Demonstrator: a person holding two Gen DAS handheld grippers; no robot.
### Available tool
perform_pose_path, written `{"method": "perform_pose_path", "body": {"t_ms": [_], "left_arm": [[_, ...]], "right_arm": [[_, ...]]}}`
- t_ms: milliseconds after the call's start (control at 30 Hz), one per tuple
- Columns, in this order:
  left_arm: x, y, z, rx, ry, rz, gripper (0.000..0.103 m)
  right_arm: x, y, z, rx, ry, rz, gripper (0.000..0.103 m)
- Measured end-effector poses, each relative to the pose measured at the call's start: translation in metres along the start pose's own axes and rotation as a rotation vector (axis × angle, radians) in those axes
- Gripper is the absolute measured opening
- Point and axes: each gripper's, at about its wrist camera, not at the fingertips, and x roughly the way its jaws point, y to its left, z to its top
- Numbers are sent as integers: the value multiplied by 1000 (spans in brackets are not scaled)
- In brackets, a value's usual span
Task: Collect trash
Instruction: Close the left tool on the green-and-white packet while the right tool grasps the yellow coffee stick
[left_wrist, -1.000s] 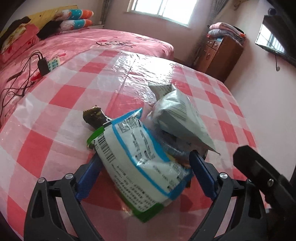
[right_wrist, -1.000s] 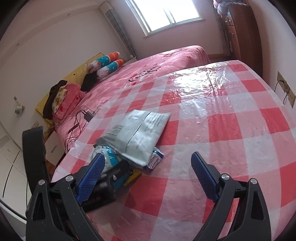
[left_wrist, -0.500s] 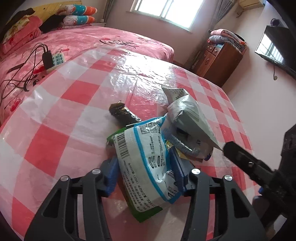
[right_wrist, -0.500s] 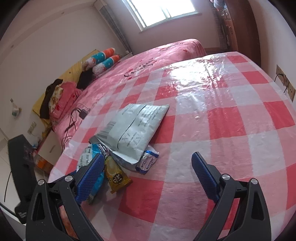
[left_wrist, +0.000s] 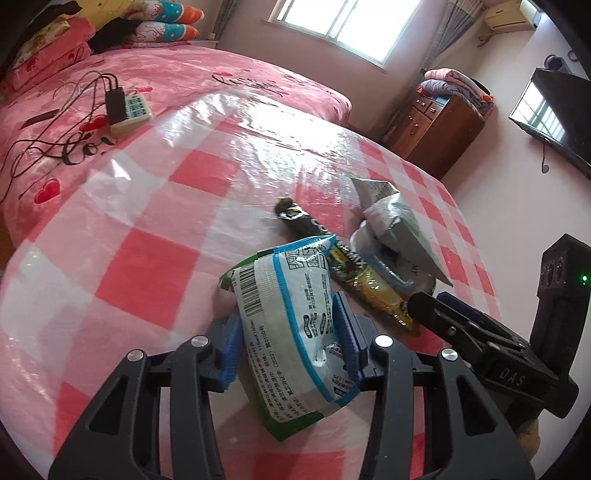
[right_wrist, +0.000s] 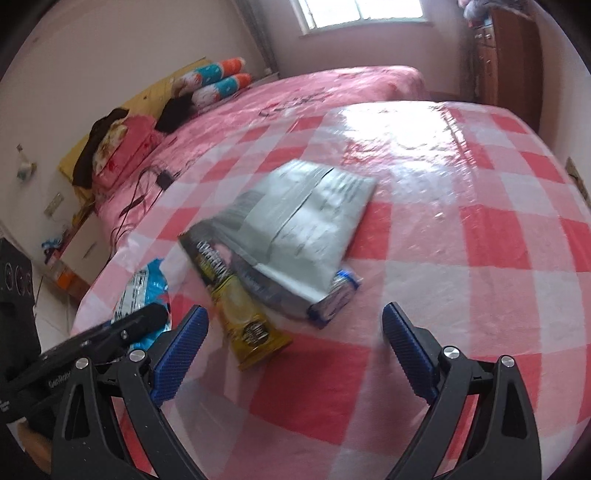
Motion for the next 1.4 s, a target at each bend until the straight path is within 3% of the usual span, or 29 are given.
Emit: {"method": "perform_pose_path", "body": {"t_ms": [100, 233, 267, 367, 500, 633, 867, 1033, 1167, 1400], "left_arm": [[-8, 10, 0, -4, -12, 15, 47], [-17, 24, 0, -15, -21, 25, 47], [-18, 28, 0, -19, -22, 27, 47], [-22, 35, -1, -26, -23, 30, 47], [-27, 45, -3, -33, -32, 30, 47], [-29, 53, -4, -33, -31, 31, 47], [-34, 57, -6, -30, -40, 19, 47], [-39, 61, -8, -28, -46, 14, 47], [-42, 67, -9, -37, -48, 9, 47], [-46, 74, -13, -49, -49, -1, 47]], "right_arm": [[-1, 11, -7, 9, 17, 85, 91], [3, 34, -14, -36, 39, 168, 79], [4, 39, -15, -40, 51, 210, 71], [3, 50, -15, -50, 55, 273, 64], [0, 57, -9, -103, 7, 153, 64], [19, 66, -7, -140, 38, 89, 50], [34, 87, 2, -263, 49, -38, 46], [54, 95, 12, -306, 68, -88, 46], [64, 99, 19, -342, 70, -120, 31], [65, 102, 17, -348, 56, -134, 23]]}}
